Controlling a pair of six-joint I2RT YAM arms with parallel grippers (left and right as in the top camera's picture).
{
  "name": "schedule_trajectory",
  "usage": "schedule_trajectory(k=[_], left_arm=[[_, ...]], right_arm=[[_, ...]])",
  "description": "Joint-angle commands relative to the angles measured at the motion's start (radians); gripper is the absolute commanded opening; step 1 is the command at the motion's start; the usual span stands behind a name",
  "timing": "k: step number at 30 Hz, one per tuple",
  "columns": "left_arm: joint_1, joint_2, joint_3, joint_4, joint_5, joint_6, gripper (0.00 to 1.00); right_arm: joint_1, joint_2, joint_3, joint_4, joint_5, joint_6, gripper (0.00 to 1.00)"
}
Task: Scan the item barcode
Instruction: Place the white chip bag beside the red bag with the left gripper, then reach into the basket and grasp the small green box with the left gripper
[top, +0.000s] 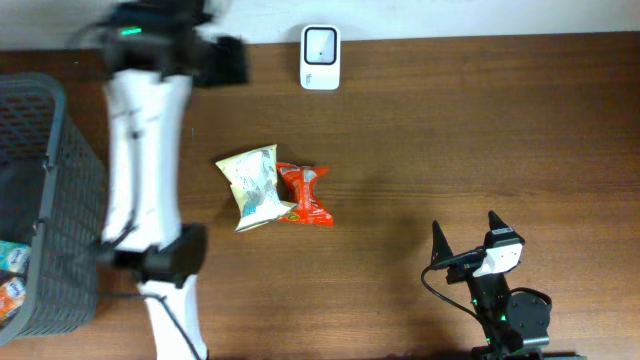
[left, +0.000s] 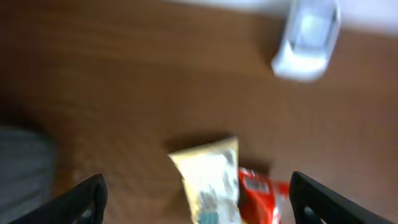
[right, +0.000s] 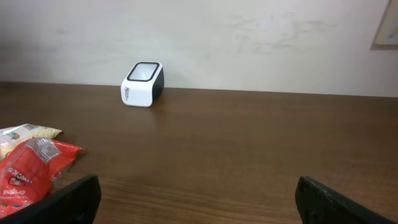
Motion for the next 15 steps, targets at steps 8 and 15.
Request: schedule_trajectory(k=[8, 15], left_arm=[[0.517, -0.154, 0.025, -0.006, -0.005, -0.230, 0.84], [0.662, -0.154, -0.099, -0.006, -0.028, -0.245, 0.84]], right_arm=[[0.005, -0.003, -0.006, -0.004, 0.001, 0.010, 0.99], [0.005, -0.003, -0.006, -0.004, 0.001, 0.010, 0.99]])
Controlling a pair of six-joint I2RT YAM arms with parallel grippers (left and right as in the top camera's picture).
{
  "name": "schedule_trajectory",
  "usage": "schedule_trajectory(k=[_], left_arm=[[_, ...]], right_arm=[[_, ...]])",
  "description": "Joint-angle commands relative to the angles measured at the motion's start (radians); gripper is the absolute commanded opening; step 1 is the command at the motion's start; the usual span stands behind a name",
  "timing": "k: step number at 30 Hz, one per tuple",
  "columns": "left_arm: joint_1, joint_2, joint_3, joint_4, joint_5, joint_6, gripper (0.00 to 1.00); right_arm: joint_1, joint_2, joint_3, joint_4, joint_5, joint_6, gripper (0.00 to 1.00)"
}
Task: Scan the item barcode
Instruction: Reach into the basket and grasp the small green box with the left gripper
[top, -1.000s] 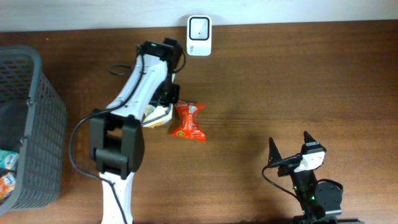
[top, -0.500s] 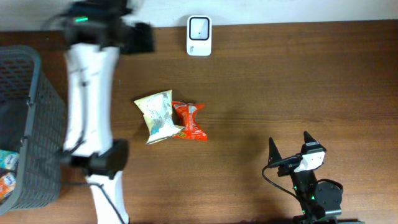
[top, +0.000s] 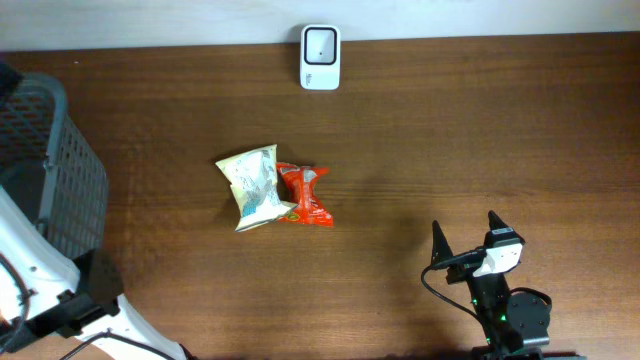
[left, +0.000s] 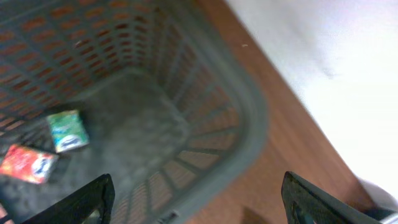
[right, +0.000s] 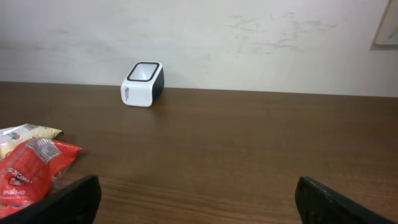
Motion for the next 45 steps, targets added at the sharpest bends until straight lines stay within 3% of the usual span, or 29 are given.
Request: schedule_trajectory(k=[1, 8, 14, 19, 28, 35, 37, 38, 45], left_arm=[[0.079, -0.005, -0.135, -0.001, -0.017, -0.022, 0.84], [0.148, -0.005, -0.487, 0.091, -0.079, -0.058, 0.84], [0.167, -0.005, -0.859, 0.353, -0.106, -0.081, 0.78], [0.216, -0.004, -1.059, 0.568, -0.124, -0.080, 0.75], [0.241, 0.000, -1.248, 0.750, -0.312, -0.080, 0.47], [0.320, 0.032, -1.299, 0.858, -0.369, -0.080, 0.43], [0.336, 0.032, -1.299, 0.876, -0.412, -0.077, 0.28], [0.344, 0.037, -1.299, 0.887, -0.407, -0.068, 0.25], [0.345, 0.129, -1.299, 0.895, -0.379, -0.053, 0.33]], right_arm=[[0.005, -0.003, -0.006, -0.004, 0.002, 0.010, 0.99], [0.005, -0.003, -0.006, -0.004, 0.001, 0.010, 0.99], [0.005, -0.003, -0.006, -0.004, 0.001, 0.010, 0.99], [0.005, -0.003, -0.006, -0.004, 0.001, 0.010, 0.99], [0.005, -0.003, -0.006, -0.004, 0.001, 0.010, 0.99], [0.005, -0.003, -0.006, -0.004, 0.002, 0.010, 0.99], [0.005, -0.003, -0.006, -0.004, 0.001, 0.010, 0.99], [0.005, -0.003, -0.006, -0.004, 0.001, 0.010, 0.99], [0.005, -0.003, -0.006, -0.004, 0.001, 0.010, 0.99]])
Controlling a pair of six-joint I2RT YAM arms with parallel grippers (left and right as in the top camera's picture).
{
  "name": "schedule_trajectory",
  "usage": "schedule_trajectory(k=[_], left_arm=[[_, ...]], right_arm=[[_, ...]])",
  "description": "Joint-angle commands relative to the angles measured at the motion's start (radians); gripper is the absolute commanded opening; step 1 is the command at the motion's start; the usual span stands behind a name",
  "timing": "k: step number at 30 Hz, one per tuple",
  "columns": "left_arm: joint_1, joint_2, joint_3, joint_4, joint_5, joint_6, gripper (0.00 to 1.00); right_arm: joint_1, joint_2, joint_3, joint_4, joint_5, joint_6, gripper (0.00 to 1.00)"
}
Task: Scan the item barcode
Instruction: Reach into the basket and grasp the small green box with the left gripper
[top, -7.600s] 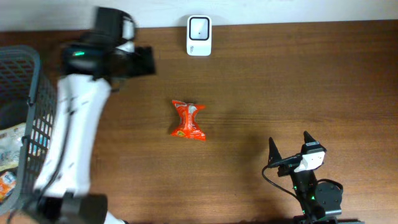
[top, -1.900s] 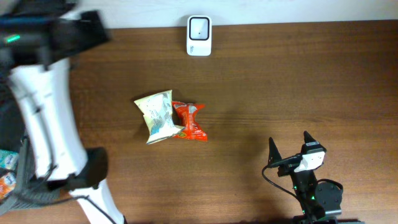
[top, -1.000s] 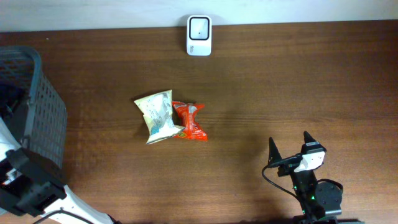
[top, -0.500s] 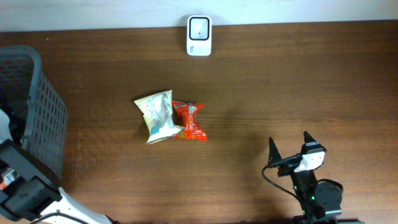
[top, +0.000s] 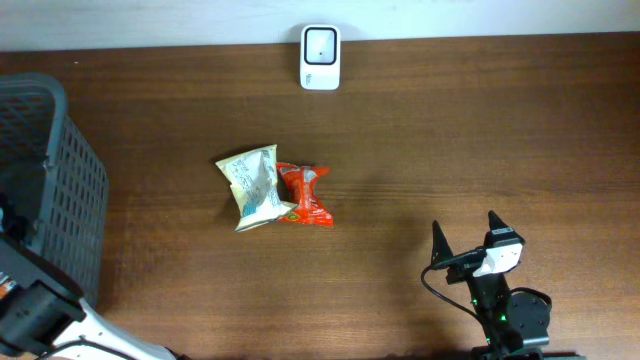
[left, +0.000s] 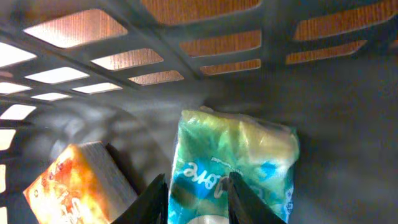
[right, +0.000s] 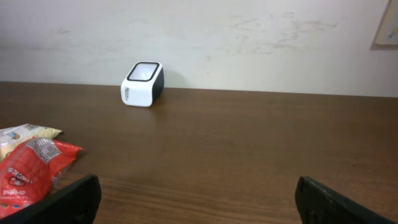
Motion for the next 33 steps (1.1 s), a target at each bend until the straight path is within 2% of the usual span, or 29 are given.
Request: schedule_trajectory(k=[1, 2, 4, 8, 17, 24, 27, 30, 33], left_arm=[[0.005, 0.056, -0.010, 0.005, 0.044, 0.017, 0.41], [0.005, 0.056, -0.010, 0.009, 0.064, 0.018, 0.52], [0.005, 0.056, -0.010, 0.008, 0.067, 0.026, 0.63], [0.004, 0.054, 0.027, -0.003, 0.186, 0.123, 0.65], [0.004, 0.008, 0.068, -0.038, 0.372, 0.160, 0.68], [0.001, -0.081, 0.071, -0.035, 0.410, 0.161, 0.72], [-0.003, -0.081, 0.070, -0.009, 0.447, 0.211, 0.73], [-0.003, -0.050, 0.069, 0.013, 0.449, 0.264, 0.79], [-0.006, 0.021, 0.069, 0.021, 0.478, 0.300, 0.80]], right_arm=[[0.005, -0.003, -0.006, -0.004, 0.001, 0.010, 0.99], [0.005, -0.003, -0.006, -0.004, 0.001, 0.010, 0.99], [0.005, -0.003, -0.006, -0.004, 0.001, 0.010, 0.99], [0.005, -0.003, -0.006, -0.004, 0.001, 0.010, 0.99], [0.005, -0.003, -0.006, -0.004, 0.001, 0.010, 0.99], [0.005, -0.003, -0.006, -0.004, 0.001, 0.010, 0.99], [0.005, -0.003, -0.006, -0.004, 0.001, 0.010, 0.99], [0.005, -0.003, -0.006, -0.004, 0.001, 0.010, 0.99], [0.005, -0.003, -0.006, -0.004, 0.001, 0.010, 0.99]])
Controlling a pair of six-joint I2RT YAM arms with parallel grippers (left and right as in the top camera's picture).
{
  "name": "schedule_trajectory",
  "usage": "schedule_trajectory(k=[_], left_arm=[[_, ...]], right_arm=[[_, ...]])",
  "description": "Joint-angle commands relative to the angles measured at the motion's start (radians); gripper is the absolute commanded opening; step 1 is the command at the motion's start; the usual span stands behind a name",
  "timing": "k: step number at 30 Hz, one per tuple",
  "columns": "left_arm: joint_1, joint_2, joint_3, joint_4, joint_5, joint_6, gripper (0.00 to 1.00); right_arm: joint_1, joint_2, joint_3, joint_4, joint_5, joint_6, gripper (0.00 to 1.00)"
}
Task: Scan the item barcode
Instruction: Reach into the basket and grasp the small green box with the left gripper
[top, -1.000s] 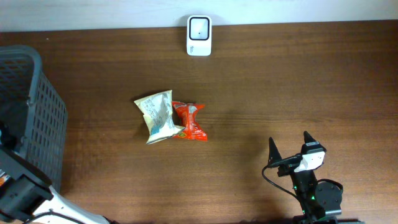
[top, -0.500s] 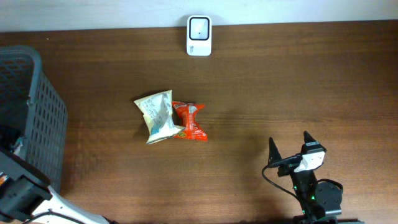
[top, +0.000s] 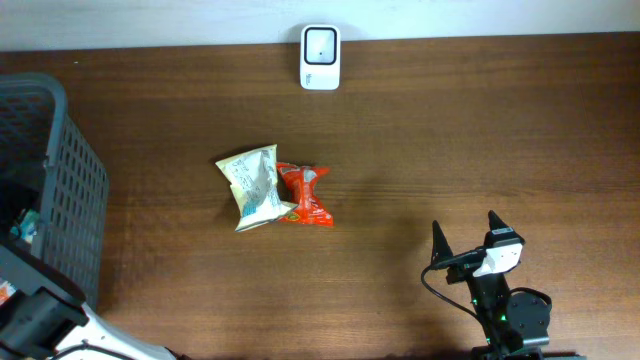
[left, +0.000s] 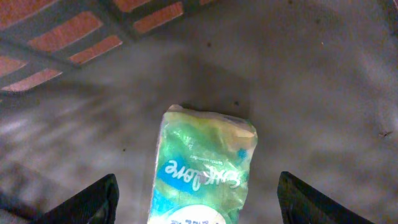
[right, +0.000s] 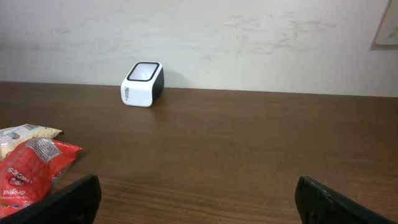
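Observation:
A green and blue packet (left: 202, 168) lies on the dark floor of the grey basket (top: 60, 150). My left gripper (left: 199, 211) hangs open right over it, one fingertip wide on each side and neither touching it. In the overhead view that arm shows only at the bottom left corner. The white scanner (top: 320, 44) stands at the table's far edge and shows again, as the scanner (right: 142, 84), against the wall. My right gripper (top: 467, 235) rests open at the near right, holding nothing.
A cream packet (top: 253, 186) and a red packet (top: 307, 194) lie touching near the middle of the table. The red packet (right: 31, 168) shows at the left of the right wrist view. The basket's lattice wall (left: 56, 31) rises close behind the green packet.
My left gripper's fingers were close together at the green packet; now they stand wide apart. The packet lies flat on the basket floor. The orange box beside it has left the view.
My left arm first reached across the table toward the scanner, its gripper open over the two packets. Then it was over the basket, looking in. Then it was low inside, fingers narrow at the green packet. Now it is open above that packet. The right arm stayed still.

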Motion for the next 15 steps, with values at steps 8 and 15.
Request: schedule_trajectory(k=[8, 15], left_arm=[[-0.007, 0.121, 0.011, -0.006, 0.031, 0.092, 0.34], [-0.021, -0.105, 0.236, -0.167, 0.220, 0.076, 0.18]], right_arm=[[0.005, -0.003, -0.006, -0.004, 0.001, 0.011, 0.99], [0.005, -0.003, -0.006, -0.004, 0.001, 0.011, 0.99]])
